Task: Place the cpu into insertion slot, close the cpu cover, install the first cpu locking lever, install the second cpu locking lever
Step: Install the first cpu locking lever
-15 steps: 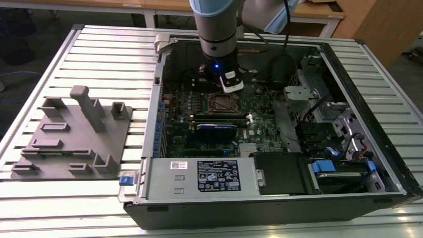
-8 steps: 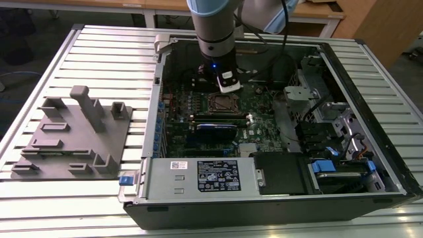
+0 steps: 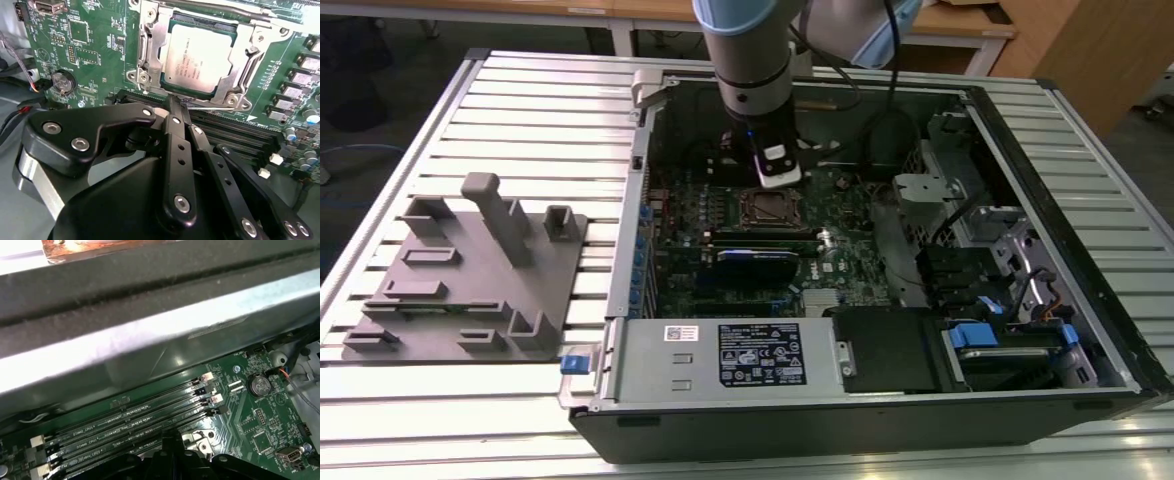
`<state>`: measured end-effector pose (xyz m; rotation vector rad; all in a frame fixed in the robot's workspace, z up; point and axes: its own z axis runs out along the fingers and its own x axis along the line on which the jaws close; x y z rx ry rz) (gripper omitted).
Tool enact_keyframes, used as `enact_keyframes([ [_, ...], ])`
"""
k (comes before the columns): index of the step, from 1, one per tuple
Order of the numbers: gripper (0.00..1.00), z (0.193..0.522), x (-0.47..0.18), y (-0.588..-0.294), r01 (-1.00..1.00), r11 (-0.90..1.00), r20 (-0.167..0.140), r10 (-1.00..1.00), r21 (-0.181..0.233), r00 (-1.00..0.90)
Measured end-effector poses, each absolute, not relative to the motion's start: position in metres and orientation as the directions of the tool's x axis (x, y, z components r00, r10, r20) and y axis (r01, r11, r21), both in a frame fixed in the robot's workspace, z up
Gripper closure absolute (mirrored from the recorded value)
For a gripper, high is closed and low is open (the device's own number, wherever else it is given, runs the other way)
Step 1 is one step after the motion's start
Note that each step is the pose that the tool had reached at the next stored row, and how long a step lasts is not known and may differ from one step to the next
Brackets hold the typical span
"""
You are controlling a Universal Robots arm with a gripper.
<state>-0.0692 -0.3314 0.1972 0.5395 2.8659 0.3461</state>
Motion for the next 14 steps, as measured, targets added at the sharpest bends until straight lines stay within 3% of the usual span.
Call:
enact_keyframes([
  [14,0.90,0.1946,-0.0709,-0.3228,0.356,0.895,-0.167,0.407,0.269,-0.898],
])
